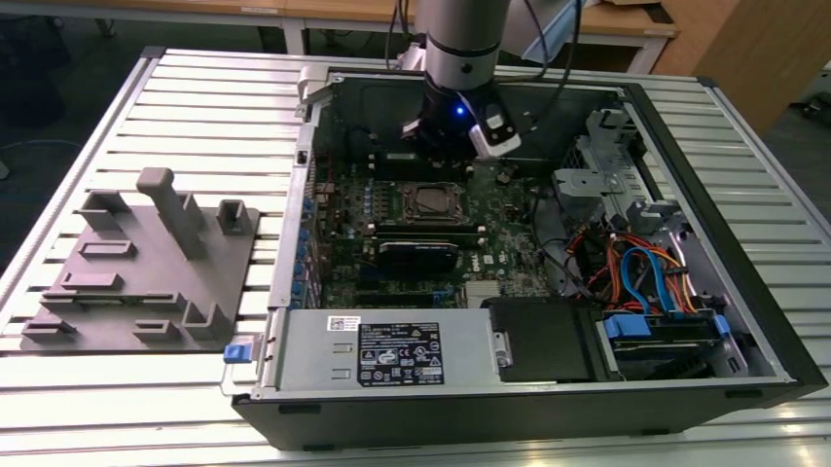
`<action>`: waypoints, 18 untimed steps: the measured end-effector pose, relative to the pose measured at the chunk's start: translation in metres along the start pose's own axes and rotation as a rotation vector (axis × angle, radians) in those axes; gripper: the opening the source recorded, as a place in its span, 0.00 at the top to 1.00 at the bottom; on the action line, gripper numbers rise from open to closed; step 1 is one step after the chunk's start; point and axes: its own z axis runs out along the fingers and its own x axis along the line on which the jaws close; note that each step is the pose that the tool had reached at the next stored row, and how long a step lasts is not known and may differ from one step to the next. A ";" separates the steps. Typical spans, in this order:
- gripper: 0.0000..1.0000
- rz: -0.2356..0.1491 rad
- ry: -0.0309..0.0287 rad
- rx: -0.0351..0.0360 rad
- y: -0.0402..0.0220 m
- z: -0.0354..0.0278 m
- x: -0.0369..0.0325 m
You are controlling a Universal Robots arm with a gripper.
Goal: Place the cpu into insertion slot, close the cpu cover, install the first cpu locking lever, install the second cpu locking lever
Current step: 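Install the second cpu locking lever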
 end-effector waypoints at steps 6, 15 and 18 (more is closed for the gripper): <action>0.90 0.000 0.0000 0.0000 -0.0015 -0.0014 -0.0001; 0.90 0.000 0.0000 0.0000 -0.0078 -0.0017 -0.0001; 0.90 0.000 0.0000 0.0000 -0.0079 -0.0017 -0.0001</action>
